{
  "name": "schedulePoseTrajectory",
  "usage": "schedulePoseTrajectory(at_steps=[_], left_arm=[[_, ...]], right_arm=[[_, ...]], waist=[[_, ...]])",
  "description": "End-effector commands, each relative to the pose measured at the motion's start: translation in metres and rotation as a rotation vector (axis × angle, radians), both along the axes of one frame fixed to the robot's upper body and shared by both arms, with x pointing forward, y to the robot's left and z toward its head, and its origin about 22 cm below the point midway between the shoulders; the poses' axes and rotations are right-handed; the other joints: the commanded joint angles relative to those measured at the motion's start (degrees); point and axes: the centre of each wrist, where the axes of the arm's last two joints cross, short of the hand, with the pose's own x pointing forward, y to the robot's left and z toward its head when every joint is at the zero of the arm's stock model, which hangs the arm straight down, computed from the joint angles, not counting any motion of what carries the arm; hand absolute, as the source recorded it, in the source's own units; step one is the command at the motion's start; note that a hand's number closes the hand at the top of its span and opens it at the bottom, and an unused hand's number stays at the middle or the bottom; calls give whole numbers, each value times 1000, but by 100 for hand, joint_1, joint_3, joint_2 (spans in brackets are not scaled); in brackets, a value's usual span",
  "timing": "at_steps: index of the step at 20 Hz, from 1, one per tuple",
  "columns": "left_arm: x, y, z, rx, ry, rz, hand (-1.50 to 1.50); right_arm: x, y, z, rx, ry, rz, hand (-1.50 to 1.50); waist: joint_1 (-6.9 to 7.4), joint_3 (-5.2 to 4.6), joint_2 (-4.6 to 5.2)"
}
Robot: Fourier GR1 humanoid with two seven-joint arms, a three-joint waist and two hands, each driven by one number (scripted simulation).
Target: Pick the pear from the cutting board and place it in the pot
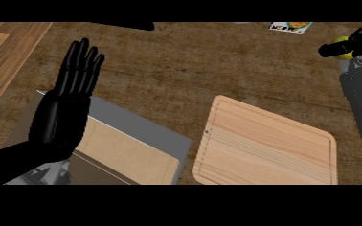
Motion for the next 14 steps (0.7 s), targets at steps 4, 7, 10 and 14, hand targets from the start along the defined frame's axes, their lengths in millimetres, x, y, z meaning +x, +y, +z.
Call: schedulePoseTrajectory(at_steps=[4,7,10,14], left_arm=[[0,-3,-36,66,157,12,0],[3,-6,-43,69,186,24,0],[4,-3,-45,84,182,42,0],[6,-4,-51,80,209,57,0]], right_arm=[[29,6,38,-129,-38,-323,150],[38,9,58,-153,-43,-385,150],[45,12,62,-158,-36,-441,150],[49,13,52,-174,-20,-503,150]], waist=[[152,-94,82],[27,-93,58],[-10,-82,11],[-180,-74,-18]])
